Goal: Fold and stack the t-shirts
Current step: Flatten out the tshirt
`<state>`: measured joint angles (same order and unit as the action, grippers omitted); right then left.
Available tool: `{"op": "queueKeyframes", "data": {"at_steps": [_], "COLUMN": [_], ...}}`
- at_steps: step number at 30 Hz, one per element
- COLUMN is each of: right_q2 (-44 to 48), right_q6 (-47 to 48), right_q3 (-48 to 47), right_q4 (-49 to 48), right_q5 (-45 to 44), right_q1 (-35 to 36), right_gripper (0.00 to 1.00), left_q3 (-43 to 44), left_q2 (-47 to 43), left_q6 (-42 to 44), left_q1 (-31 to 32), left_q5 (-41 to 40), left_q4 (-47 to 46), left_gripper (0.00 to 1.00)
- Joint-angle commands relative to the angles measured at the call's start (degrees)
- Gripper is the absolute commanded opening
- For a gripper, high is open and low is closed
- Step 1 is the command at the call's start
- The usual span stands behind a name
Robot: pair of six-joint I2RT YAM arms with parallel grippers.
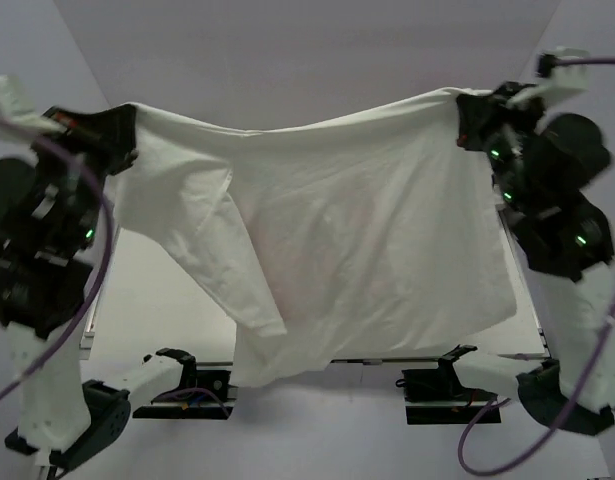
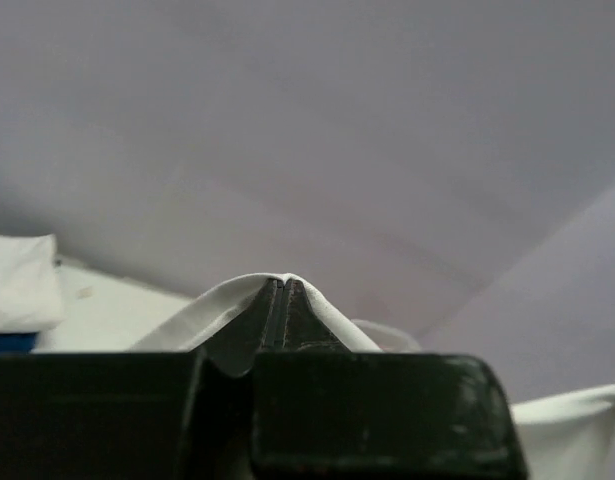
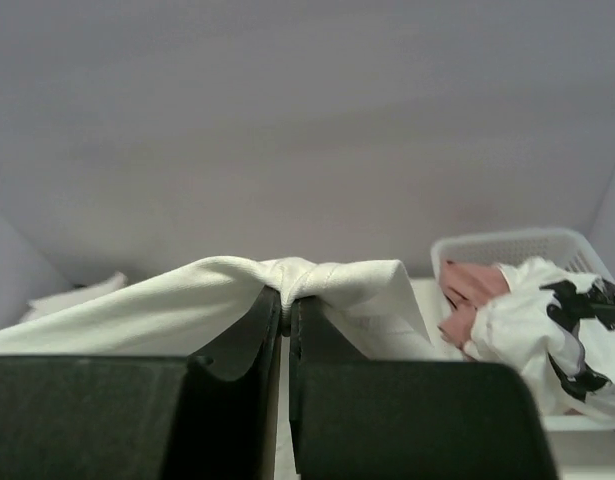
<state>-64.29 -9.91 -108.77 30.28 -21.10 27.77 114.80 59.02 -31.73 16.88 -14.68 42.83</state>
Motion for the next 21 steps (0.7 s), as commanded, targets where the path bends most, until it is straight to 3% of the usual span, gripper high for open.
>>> {"op": "queueKeyframes", "data": {"at_steps": [1, 5, 11, 12, 16, 21], "right_q2": [-5.4, -13.1, -22.4, -21.8, -19.8, -13.5], "right_q6": [3.3, 7.3, 12.8, 13.2, 13.9, 16.0], "right_q3": [1.9, 2.6, -15.2, -15.2, -13.6, 4.1], "right_q4": [-7.2, -21.3, -31.8, -36.1, -36.7, -37.1], "right_q5": [-8.2, -11.2, -9.1, -9.0, -5.4, -7.7], "right_q1": [-0.8, -0.9, -1.1, -1.1, -1.2, -1.2], "right_gripper": [0.00, 0.00, 0.00, 0.00, 0.00, 0.00], "left_q3": [-1.5, 7.1, 26.7, 26.2, 15.8, 6.5], "left_q2": [7.6, 17.5, 29.0, 27.6, 18.3, 11.7], "left_q6": [5.2, 7.1, 13.0, 13.8, 15.5, 14.7], "left_q1": [0.1, -0.4, -0.4, -0.4, 0.1, 0.1], "left_q5": [-9.9, -15.6, -17.8, -17.8, -18.4, -16.0], "left_q4": [-2.0, -3.4, -7.5, -9.1, -18.3, -13.3], "left_gripper": [0.00, 0.00, 0.00, 0.00, 0.00, 0.00]}}
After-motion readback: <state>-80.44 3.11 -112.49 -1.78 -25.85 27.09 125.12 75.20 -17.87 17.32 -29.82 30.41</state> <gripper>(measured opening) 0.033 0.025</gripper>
